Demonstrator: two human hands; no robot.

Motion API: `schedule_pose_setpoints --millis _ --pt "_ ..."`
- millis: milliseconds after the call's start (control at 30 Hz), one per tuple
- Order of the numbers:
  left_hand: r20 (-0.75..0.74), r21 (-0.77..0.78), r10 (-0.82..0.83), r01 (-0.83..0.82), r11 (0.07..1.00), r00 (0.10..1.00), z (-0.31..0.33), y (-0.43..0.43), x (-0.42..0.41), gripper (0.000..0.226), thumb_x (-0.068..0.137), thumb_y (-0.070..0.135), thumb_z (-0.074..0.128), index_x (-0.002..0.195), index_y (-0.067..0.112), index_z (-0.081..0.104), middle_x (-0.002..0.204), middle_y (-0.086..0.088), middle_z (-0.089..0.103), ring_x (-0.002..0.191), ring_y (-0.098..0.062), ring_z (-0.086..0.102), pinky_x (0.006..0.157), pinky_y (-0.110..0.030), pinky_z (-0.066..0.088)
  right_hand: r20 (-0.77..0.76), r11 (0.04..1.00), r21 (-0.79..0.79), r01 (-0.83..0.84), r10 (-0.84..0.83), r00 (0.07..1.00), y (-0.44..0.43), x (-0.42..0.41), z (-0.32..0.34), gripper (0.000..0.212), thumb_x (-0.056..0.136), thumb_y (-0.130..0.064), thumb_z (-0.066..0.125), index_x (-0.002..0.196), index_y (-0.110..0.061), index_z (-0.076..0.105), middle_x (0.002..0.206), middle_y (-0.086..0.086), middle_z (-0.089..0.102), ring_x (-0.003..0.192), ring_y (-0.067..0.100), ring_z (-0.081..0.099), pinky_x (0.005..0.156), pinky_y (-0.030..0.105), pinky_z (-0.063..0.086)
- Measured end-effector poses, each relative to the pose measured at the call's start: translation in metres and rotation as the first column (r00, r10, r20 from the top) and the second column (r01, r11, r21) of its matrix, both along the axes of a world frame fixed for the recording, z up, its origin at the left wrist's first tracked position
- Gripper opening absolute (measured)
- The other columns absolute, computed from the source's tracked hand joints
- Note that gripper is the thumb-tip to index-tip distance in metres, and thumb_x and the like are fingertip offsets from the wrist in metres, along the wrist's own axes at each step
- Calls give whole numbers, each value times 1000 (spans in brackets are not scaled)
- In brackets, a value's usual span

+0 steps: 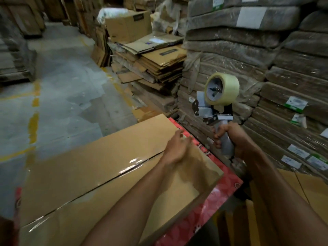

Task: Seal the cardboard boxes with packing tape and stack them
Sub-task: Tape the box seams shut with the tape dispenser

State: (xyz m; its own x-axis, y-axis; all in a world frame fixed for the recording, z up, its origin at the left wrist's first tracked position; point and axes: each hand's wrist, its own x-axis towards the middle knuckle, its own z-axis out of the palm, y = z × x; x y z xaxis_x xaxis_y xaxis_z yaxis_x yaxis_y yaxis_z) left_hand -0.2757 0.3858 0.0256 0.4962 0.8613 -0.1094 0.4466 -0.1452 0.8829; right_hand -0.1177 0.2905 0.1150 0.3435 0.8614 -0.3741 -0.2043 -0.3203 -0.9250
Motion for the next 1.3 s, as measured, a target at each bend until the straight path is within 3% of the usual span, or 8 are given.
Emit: schedule_pose_setpoints --millis 67,133,233,367,500,867,1033,1300 --pt "368 -456 262 -72 887 892 23 15 -19 39 101 49 51 117 15 63 128 -12 65 111 -27 62 91 -37 48 -9 998 13 -60 61 998 -12 -23 4 12 67 2 42 73 -7 47 58 8 42 46 20 36 46 27 31" --pt "442 -755 418 78 651 794 39 29 -38 55 98 55 52 112 3 63 118 -19 67 101 -32 66 90 -42 54 -42 989 42 -138 140 989 -22 -43 4 19 59 -4 46 77 -7 49 57 8 40 47 19 34 47 28 30" --pt "470 -843 425 251 476 774 49 35 -58 84 91 67 56 112 -14 61 116 -28 67 99 -38 67 91 -44 57 -37 973 70 -222 225 974 -30 -64 1 31 52 -6 52 82 -6 50 61 7 40 49 19 35 47 27 32" --pt "491 -852 424 317 416 761 46 30 -72 50 94 41 64 91 -8 69 83 -15 65 67 -24 66 64 -31 61 50 959 77 -273 270 962 -34 -79 -3 35 50 -11 57 84 -5 50 62 8 42 49 18 39 47 26 34" --pt "497 -835 409 293 465 765 43 25 -86 11 95 8 60 94 -2 65 74 -15 69 56 -19 68 56 -25 59 76 946 82 -313 307 949 -32 -83 -12 49 41 -21 65 85 -4 52 63 8 46 50 18 42 48 27 36" --pt "515 -844 502 308 439 695 30 43 -96 46 97 36 62 100 -9 68 84 -21 71 65 -27 72 58 -31 62 81 924 101 -370 363 928 -15 -70 -24 59 40 -25 69 91 -3 49 62 5 52 49 17 46 48 27 39" --pt "495 -841 471 268 469 730 32 57 -77 10 96 2 59 94 -4 67 73 -16 71 57 -18 71 56 -25 61 68 927 105 -361 355 932 -4 -54 -27 60 41 -23 69 94 -4 47 62 4 54 48 17 45 48 27 38" --pt "300 -500 128 41 865 945 43 97 -42 29 88 -6 58 64 2 72 57 -8 63 47 -12 48 45 -22 33 157 954 94 -286 269 950 6 -38 -33 33 70 -30 72 88 -8 54 62 3 52 50 15 45 47 30 37"
